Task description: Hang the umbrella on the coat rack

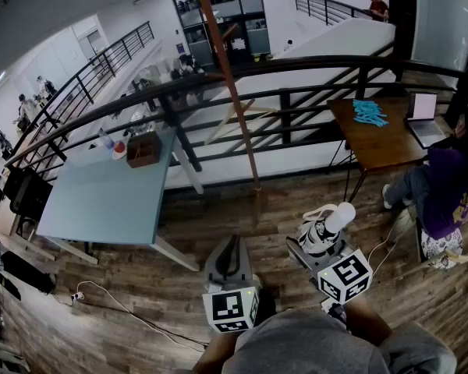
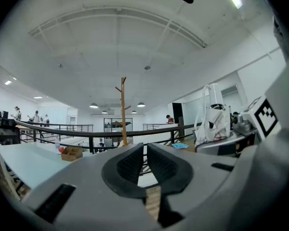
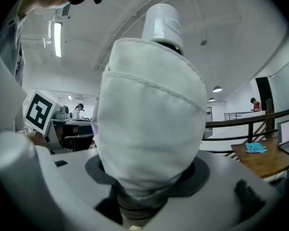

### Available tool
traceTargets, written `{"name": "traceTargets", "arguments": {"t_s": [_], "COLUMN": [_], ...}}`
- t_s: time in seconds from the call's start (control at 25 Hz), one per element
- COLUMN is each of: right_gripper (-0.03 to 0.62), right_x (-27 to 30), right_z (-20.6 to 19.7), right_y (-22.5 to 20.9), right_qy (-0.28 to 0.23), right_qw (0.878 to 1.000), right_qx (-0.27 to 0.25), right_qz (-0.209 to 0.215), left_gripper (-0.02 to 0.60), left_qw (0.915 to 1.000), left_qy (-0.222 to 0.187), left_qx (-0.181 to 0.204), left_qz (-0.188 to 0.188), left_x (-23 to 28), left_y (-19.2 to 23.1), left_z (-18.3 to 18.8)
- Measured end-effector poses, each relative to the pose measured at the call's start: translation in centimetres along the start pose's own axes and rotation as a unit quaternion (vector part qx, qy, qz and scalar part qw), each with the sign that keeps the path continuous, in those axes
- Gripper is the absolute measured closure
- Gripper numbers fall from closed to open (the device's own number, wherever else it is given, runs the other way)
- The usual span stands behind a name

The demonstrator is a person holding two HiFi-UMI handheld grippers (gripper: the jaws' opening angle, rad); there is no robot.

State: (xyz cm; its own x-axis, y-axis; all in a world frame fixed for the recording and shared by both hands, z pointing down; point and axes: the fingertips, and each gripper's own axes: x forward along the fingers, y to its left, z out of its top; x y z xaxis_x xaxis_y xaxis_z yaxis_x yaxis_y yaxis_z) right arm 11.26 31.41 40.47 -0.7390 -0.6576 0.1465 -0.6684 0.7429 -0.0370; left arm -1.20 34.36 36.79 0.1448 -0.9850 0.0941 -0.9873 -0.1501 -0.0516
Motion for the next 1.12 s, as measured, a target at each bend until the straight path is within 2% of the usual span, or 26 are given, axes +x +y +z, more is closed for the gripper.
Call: {"name": "traceTargets", "arguments": {"t_s": [0.28,0.72,1.12], "right_gripper": [0.324,0.324,0.324], "right_x": [-0.1,-0.1,3.8], "right_z": [0.1,0.5,1.7], "right_y": [-0.4,-0.3,-2.5], "right_qy": [-0.001,-0.007,-0.034], "right_qw": [1.0,1.0,0.998], "right_qx": [-0.003,0.012,0.05], "right_qz": [-0.006,-0.012,-0.005], "left_gripper": [0.548,0.548,0.548], "left_qw": [0.9998,0.9994,0.9991], "left_qy": [0.007,0.013,0.019], "left_qx": [-0.006,-0.009,0.001], "left_qz": [-0.02,-0.031,-0.039], "left_x": [0.8,0.9,4.8], "left_y": [-0.9,-0.9,1.2], "left_z": [-0.8,-1.1,-0.7]}}
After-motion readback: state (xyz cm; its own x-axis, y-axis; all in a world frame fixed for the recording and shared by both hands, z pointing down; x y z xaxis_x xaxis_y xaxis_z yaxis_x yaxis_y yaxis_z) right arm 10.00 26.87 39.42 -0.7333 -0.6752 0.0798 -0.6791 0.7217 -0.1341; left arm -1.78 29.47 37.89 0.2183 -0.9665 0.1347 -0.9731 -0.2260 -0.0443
